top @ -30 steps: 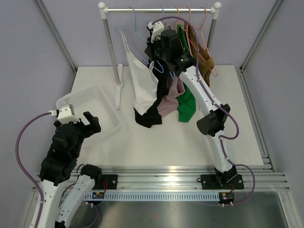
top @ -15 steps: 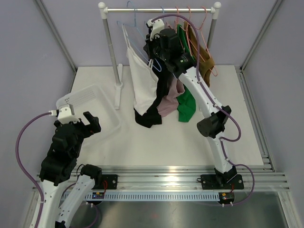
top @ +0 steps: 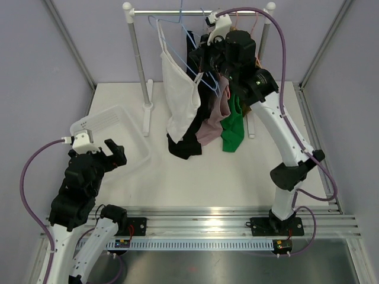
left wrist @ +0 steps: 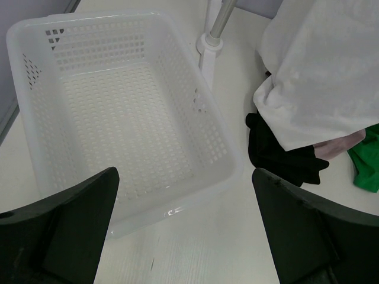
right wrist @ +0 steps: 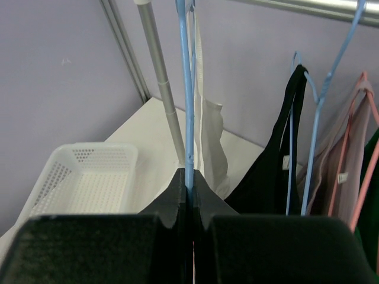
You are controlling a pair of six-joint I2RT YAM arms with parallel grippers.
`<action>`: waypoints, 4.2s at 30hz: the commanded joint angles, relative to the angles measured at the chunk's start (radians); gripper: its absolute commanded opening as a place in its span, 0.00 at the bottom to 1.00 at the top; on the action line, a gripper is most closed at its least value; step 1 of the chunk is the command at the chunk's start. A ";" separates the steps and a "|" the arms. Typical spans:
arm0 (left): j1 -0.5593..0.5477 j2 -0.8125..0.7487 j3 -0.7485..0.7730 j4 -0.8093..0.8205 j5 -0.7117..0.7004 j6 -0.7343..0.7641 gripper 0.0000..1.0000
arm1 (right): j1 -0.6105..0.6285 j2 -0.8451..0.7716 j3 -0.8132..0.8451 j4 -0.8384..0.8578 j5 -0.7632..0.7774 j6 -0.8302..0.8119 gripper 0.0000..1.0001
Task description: Remove the tank top from the hanger
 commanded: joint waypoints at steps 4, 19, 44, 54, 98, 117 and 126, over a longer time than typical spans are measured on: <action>0.004 0.085 0.130 0.085 0.170 -0.022 0.99 | 0.022 -0.315 -0.237 -0.018 -0.007 0.075 0.00; -0.271 0.544 0.504 0.450 0.516 -0.011 0.99 | 0.022 -0.919 -0.759 -0.290 -0.139 0.216 0.00; -0.626 0.826 0.458 0.685 0.225 0.187 0.28 | 0.022 -1.164 -0.881 -0.440 -0.177 0.259 0.00; -0.626 0.817 0.440 0.636 0.090 0.175 0.00 | 0.022 -1.180 -0.930 -0.428 -0.104 0.234 0.00; -0.536 0.530 -0.053 0.521 0.300 -0.123 0.00 | 0.023 -1.155 -1.700 1.419 -0.132 0.204 0.00; -0.536 0.331 0.125 -0.030 -0.083 -0.172 0.99 | 0.032 -0.713 -0.938 0.069 0.186 0.313 0.00; -0.536 0.197 0.173 -0.120 -0.026 -0.063 0.99 | 0.068 -0.371 -0.515 -0.046 0.315 0.192 0.00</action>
